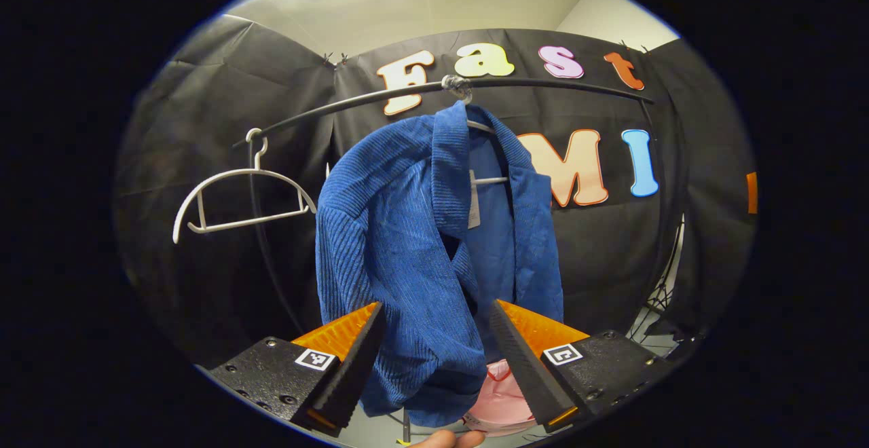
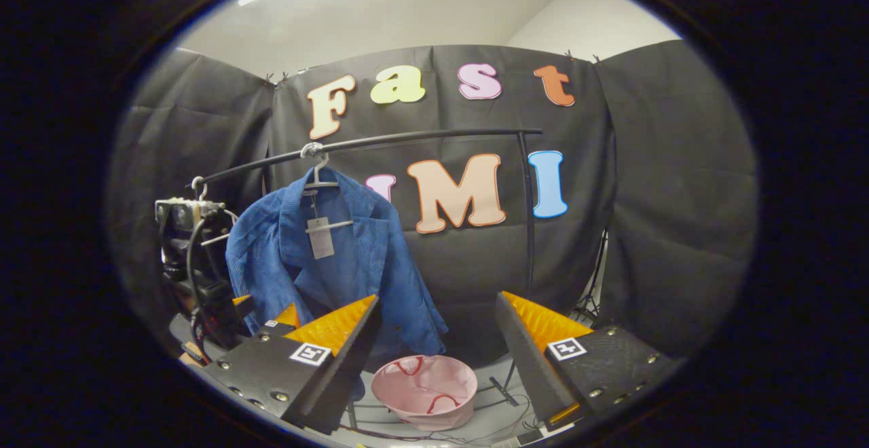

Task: Grasp the clothes on the hanger with both hands and then place them into the laundry hamper below.

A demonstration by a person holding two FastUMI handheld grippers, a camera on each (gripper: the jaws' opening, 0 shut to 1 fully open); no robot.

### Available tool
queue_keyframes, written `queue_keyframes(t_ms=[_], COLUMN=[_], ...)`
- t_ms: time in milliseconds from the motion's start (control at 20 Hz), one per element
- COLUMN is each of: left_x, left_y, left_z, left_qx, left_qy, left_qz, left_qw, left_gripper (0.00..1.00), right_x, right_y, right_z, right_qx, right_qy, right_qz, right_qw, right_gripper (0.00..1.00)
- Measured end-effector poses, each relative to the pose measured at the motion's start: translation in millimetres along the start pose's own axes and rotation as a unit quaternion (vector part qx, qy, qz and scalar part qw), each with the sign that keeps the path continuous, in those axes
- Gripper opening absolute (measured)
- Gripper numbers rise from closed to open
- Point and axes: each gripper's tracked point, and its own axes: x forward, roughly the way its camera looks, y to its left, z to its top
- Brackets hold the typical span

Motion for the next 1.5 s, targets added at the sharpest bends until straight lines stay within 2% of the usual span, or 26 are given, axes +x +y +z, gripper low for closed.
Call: queue_keyframes(t_ms=[50, 100, 200, 250, 300, 350, 450, 500, 600, 650, 700, 750, 900, 950, 1050, 1200, 1300, 1400, 1500], left_x=[6.4, 11.5, 22.5, 28.9, 35.4, 41.3, 51.7, 55.1, 59.4, 60.6, 60.7, 62.1, 68.5, 70.8, 75.6, 86.5, 88.4, 83.9, 77.9], left_y=[3.2, 4.8, 5.5, 8.7, 11.4, 13.9, 15.6, 16.4, 10.2, 1.4, -9.6, -20.3, -13.6, -15.6, -24.2, -23.0, -7.8, -0.3, 4.7], left_z=[-3.3, -4.8, -8.4, -10.6, -11.8, -12.9, -16.5, -19.2, -24.1, -22.4, -21.5, -20.3, -21.8, -23.2, -29.5, -30.8, -32.3, -36.2, -34.7], left_qx=[-0.002, -0.005, -0.010, -0.012, -0.016, -0.023, -0.038, -0.041, -0.044, -0.043, -0.043, -0.036, -0.023, -0.033, -0.049, -0.019, -0.018, -0.035, -0.031], left_qy=[0.002, 0.004, 0.006, 0.010, 0.010, 0.009, 0.011, 0.015, 0.020, 0.013, 0.009, 0.009, 0.019, 0.023, 0.041, 0.058, 0.072, 0.089, 0.096], left_qz=[0.007, 0.011, 0.012, 0.015, 0.019, 0.024, 0.028, 0.033, 0.032, 0.022, 0.008, -0.003, 0.014, 0.003, -0.022, -0.036, -0.013, -0.001, 0.004], left_qw=[1.000, 1.000, 1.000, 1.000, 1.000, 0.999, 0.999, 0.999, 0.998, 0.999, 0.999, 0.999, 0.999, 0.999, 0.998, 0.997, 0.997, 0.995, 0.995], left_gripper=[0.95, 1.00, 1.00, 1.00, 1.00, 0.95, 1.00, 0.95, 0.98, 0.95, 0.96, 0.96, 0.88, 0.83, 0.64, 0.36, 0.17, 0.04, 0.00], right_x=[2.7, 4.8, 11.9, 15.7, 20.7, 26.2, 37.2, 42.1, 52.6, 58.7, 66.9, 74.7, 100.3, 110.7, 132.3, 161.8, 183.1, 202.0, 218.1], right_y=[3.8, 8.9, 18.0, 22.6, 24.1, 25.1, 28.0, 29.2, 30.5, 31.0, 30.3, 29.1, 29.8, 31.3, 37.4, 55.7, 67.0, 80.5, 92.0], right_z=[-2.9, -5.1, -7.5, -7.1, -6.1, -4.5, -5.4, -6.7, -6.4, -5.3, -7.5, -10.4, -5.8, -4.1, -7.0, -13.7, -21.1, -28.3, -30.0], right_qx=[-0.002, -0.004, -0.007, -0.007, -0.006, -0.005, 0.000, 0.002, -0.006, -0.014, -0.024, -0.031, -0.039, -0.043, -0.045, -0.023, -0.020, -0.012, -0.002], right_qy=[0.005, 0.008, 0.013, 0.012, 0.008, 0.006, 0.006, 0.009, 0.011, 0.010, 0.012, 0.020, 0.013, 0.008, 0.007, 0.018, 0.028, 0.040, 0.045], right_qz=[-0.002, -0.003, -0.007, -0.007, -0.011, -0.013, -0.015, -0.014, -0.003, 0.006, 0.015, 0.023, 0.055, 0.065, 0.086, 0.123, 0.141, 0.161, 0.177], right_qw=[1.000, 1.000, 1.000, 1.000, 1.000, 1.000, 1.000, 1.000, 1.000, 1.000, 1.000, 0.999, 0.998, 0.997, 0.995, 0.992, 0.989, 0.986, 0.983], right_gripper=[0.96, 1.00, 1.00, 0.96, 1.00, 1.00, 1.00, 1.00, 1.00, 0.96, 1.00, 1.00, 1.00, 0.96, 1.00, 1.00, 0.96, 1.00, 1.00])
